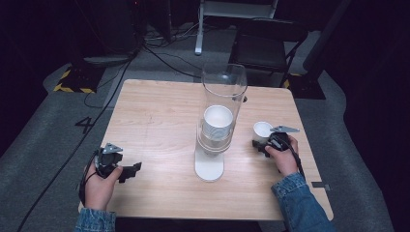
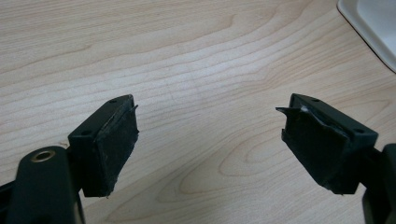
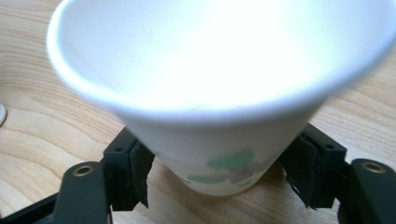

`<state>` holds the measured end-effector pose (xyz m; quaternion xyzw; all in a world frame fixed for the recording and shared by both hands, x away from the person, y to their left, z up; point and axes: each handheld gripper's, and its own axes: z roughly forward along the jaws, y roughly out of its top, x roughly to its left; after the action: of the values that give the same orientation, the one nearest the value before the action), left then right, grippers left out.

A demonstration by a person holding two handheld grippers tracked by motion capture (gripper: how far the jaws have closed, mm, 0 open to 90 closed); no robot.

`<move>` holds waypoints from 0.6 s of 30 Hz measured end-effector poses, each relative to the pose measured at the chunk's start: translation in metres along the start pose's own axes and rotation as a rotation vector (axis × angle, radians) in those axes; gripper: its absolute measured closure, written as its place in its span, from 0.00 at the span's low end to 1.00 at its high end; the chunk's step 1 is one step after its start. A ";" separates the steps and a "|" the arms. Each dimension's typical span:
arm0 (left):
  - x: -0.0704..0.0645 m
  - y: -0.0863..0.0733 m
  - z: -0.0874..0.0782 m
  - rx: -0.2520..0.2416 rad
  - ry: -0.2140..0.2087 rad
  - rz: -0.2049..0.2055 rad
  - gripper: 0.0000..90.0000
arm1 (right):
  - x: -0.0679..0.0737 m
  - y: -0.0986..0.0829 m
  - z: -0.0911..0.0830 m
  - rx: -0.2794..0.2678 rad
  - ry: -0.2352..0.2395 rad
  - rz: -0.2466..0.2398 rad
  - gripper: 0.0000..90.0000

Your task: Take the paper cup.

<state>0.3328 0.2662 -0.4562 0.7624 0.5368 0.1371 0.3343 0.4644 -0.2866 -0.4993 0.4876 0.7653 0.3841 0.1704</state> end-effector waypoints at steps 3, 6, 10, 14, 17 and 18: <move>0.000 0.001 0.001 0.002 -0.002 0.003 0.20 | 0.000 -0.001 0.000 0.007 -0.001 0.000 0.30; -0.001 0.001 0.001 0.003 -0.002 -0.001 0.20 | 0.001 -0.002 0.000 -0.002 -0.004 0.000 0.24; -0.001 0.003 0.003 0.003 -0.005 0.001 0.20 | 0.003 -0.001 -0.004 -0.017 -0.012 0.004 0.19; -0.001 0.004 0.004 0.002 -0.005 0.002 0.20 | 0.003 0.000 -0.019 -0.054 -0.021 0.006 0.18; -0.002 0.003 0.003 0.003 -0.009 0.001 0.20 | -0.004 0.000 -0.035 -0.073 -0.003 0.024 0.18; -0.002 0.003 0.003 0.003 -0.009 0.001 0.20 | -0.004 0.000 -0.035 -0.073 -0.003 0.024 0.18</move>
<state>0.3359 0.2626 -0.4563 0.7638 0.5352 0.1329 0.3354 0.4436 -0.3049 -0.4772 0.4907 0.7446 0.4131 0.1846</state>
